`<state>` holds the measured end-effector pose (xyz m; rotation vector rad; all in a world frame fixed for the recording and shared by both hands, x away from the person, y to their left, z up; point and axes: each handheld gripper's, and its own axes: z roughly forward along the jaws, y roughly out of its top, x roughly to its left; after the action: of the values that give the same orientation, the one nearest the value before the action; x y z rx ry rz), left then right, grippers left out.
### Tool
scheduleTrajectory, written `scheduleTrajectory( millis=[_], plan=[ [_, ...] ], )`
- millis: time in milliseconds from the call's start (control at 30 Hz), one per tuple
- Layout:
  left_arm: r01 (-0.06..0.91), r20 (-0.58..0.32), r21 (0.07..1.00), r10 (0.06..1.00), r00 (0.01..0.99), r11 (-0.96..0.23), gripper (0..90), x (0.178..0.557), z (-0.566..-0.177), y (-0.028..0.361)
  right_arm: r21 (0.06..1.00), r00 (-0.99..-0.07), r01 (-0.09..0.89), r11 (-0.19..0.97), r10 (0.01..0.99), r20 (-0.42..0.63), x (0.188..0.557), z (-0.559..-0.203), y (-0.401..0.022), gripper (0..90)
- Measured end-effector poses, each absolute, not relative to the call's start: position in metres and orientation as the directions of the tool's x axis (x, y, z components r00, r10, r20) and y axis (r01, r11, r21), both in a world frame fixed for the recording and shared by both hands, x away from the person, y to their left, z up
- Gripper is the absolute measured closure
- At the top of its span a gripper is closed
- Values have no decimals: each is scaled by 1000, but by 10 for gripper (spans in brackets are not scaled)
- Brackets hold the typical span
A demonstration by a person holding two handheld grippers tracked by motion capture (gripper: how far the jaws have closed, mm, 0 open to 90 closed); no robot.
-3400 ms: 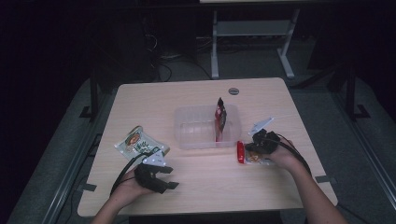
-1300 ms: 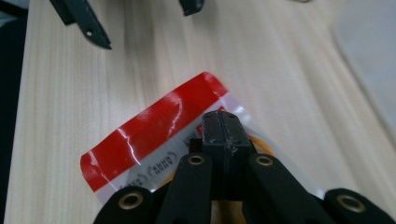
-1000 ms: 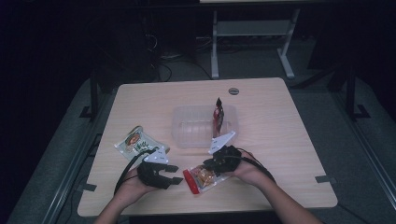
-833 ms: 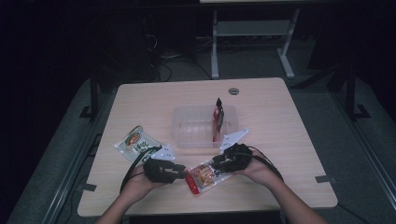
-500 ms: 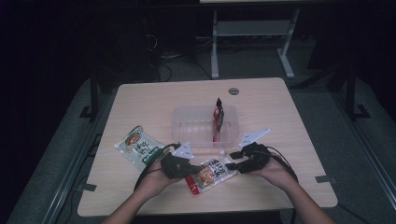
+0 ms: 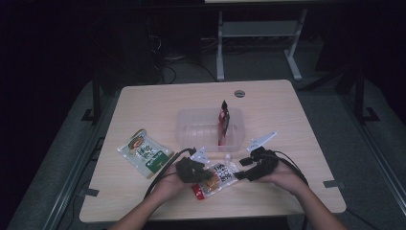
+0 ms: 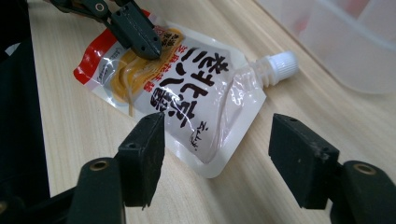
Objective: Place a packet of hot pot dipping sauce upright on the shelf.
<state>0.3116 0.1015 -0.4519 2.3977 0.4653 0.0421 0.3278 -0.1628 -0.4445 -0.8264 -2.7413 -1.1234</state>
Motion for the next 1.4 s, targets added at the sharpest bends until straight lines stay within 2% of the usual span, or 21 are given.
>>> scheduleTrajectory(
  millis=[467, 767, 1000, 1400],
  plan=[
    [330, -92, 587, 344, 934, -739, 899, 317, -456, 94, 578, -856, 514, 634, 419, 301, 330, -461, -151, 328],
    [322, -84, 589, 341, 936, -741, 899, 316, -456, 94, 584, -828, 560, 587, 400, 392, 334, -464, -143, 348],
    [320, -83, 590, 339, 937, -741, 899, 316, -456, 94, 589, -810, 585, 558, 373, 451, 341, -468, -135, 419],
    [329, -103, 607, 338, 935, -724, 898, 317, -457, 97, 600, -808, 587, 543, 344, 479, 344, -468, -132, 673]
  ],
)
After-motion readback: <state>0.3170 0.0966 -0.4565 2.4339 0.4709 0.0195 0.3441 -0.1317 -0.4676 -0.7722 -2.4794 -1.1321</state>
